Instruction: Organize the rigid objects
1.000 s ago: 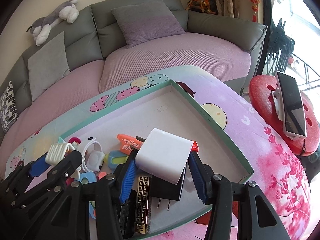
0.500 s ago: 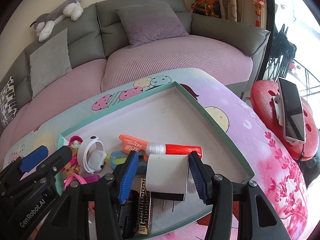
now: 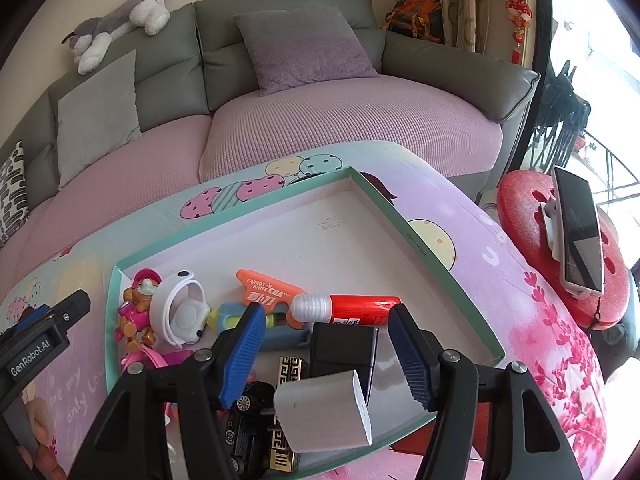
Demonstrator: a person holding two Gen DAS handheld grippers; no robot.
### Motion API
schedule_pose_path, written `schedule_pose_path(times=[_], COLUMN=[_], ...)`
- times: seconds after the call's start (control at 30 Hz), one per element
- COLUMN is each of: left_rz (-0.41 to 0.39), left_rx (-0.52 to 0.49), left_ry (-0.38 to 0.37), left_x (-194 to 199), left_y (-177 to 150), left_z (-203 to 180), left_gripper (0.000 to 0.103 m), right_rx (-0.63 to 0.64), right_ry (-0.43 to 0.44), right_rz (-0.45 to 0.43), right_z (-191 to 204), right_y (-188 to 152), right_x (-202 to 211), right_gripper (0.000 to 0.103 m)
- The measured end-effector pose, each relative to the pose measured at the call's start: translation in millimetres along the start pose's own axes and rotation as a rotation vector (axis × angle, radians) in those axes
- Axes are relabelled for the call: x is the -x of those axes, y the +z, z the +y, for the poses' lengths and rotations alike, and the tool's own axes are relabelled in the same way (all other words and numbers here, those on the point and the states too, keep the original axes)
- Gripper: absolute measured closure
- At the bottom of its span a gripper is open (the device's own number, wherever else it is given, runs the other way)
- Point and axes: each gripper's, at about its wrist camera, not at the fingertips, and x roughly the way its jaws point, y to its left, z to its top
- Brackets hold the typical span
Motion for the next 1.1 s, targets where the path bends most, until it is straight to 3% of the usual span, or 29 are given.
schedule_pose_path(times=[0.03, 0.1, 0.27, 0.33, 0.37, 0.83, 1.1], left_rz=[0.005, 0.014, 0.019, 0.015, 0.016, 0.005, 0.031], left_rx=[0.010, 0.025, 0.064, 0.077, 0.082, 0.164, 0.144], left_ry=[0.018, 0.046, 0.080, 0.085, 0.085, 0.099, 0.078], left_x=[-2.5, -7.0, -13.6, -16.7, -18.5, -20.4, -12.4], left_y=[-0.8, -1.8, -4.5, -4.7, -5.2, -6.4, -12.1], left_z=[4.0, 10.8, 23.4, 26.9, 28.6, 51.0, 47.0], left_gripper=[0.013, 0.013, 0.012, 0.006, 0.000, 0.000, 0.000], right_rx=[0.004, 0.013, 0.035, 0.030, 0.026, 0.049, 0.079], right_ry=[-0.001, -0.001, -0.007, -0.010, -0.011, -0.016, 0.002], right_rz=[-0.001, -0.006, -0.003, -0.009, -0.015, -0.004, 0.011], right_z=[0.7, 1.9, 8.2, 8.2, 7.6, 15.8, 24.9], right_y=[0.0, -0.2, -1.5, -1.2, -0.8, -3.5, -6.6], right_x=[-0.1, 0.2, -2.3, -2.1, -1.7, -4.9, -3.1], right_gripper=[0.021, 0.015, 0.013, 0.000, 0.000, 0.000, 0.000])
